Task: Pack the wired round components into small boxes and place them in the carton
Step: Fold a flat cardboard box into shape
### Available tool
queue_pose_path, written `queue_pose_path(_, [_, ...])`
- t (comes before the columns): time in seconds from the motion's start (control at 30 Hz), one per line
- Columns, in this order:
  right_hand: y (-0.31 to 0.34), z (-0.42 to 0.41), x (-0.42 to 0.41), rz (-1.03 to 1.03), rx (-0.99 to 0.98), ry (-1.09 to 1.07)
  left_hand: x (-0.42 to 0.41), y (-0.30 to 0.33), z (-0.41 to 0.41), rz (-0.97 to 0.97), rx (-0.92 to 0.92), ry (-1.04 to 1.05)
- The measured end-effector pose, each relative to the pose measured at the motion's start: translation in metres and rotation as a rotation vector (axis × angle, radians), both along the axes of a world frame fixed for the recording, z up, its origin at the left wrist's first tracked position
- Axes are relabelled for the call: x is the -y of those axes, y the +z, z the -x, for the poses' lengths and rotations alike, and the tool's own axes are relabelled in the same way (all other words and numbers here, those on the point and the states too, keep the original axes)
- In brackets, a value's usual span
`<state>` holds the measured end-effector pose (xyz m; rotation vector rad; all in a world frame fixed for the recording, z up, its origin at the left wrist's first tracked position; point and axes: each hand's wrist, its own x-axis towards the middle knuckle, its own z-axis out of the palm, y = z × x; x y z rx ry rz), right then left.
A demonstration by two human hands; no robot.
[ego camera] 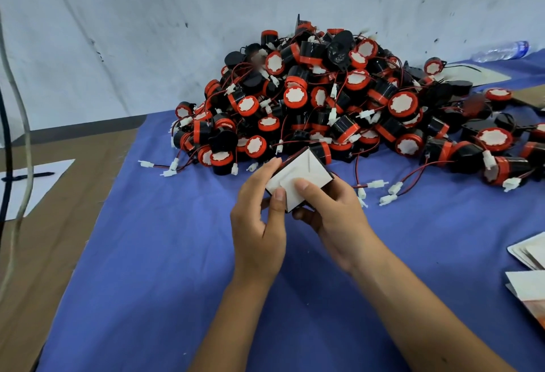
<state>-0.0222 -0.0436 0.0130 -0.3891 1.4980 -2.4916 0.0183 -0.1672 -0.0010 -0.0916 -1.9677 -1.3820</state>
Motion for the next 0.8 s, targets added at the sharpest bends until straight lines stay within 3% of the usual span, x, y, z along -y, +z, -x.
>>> queue_pose_path(0.67, [-0.0067, 0.0015, -0.0001, 0.082, 0.152, -0.043, -0.0077, -0.0041, 0.0029, 0.215, -0.094, 0.049])
queue_pose_path(0.8, [-0.0055, 0.0023, -0.0009, 0.223, 0.146, 0.082, -0.0013, -0.0027, 0.0045, 0.030, -0.018, 0.069])
